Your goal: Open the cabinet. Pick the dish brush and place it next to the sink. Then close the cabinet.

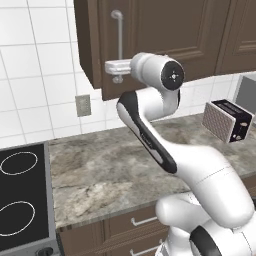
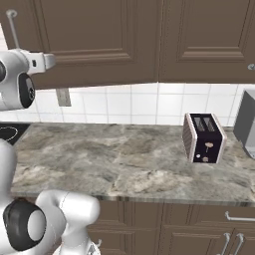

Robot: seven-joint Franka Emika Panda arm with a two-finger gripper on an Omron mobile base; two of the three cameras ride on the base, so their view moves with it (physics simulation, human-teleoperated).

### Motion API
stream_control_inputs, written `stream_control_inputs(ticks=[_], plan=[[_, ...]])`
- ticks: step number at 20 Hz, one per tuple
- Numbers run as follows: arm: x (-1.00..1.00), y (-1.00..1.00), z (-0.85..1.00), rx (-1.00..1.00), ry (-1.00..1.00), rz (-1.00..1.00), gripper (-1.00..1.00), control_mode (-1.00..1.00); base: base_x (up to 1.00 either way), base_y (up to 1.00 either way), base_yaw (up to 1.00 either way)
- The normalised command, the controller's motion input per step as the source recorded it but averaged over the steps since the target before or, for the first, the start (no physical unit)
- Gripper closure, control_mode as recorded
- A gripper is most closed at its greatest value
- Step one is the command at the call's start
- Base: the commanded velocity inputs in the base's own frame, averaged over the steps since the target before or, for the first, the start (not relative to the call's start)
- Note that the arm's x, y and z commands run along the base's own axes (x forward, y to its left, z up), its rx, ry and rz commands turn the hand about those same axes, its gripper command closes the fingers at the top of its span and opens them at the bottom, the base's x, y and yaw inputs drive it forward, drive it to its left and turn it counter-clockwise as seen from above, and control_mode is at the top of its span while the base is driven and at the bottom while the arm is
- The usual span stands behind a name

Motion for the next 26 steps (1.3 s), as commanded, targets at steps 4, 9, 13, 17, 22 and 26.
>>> stream_control_inputs(ticks=[4, 9, 13, 17, 22, 26], plan=[[0.53, 0.0, 0.0, 0.0, 0.02, 0.03, -1.0, -1.0, 0.0, 0.0, 0.0], [0.5, -0.03, 0.0, 0.0, 0.0, 0.03, -1.0, -1.0, 0.0, 0.0, 0.0], [0.56, -0.06, 0.0, 0.0, 0.0, 0.04, -1.0, -1.0, 0.0, 0.0, 0.0], [0.61, -0.08, 0.0, 0.0, 0.0, 0.04, -1.0, -1.0, 0.0, 0.0, 0.0], [0.7, -0.05, 0.0, 0.0, 0.0, 0.05, -1.0, -1.0, 0.0, 0.0, 0.0], [0.56, -0.05, 0.0, 0.0, 0.0, 0.06, -1.0, -1.0, 0.0, 0.0, 0.0]])
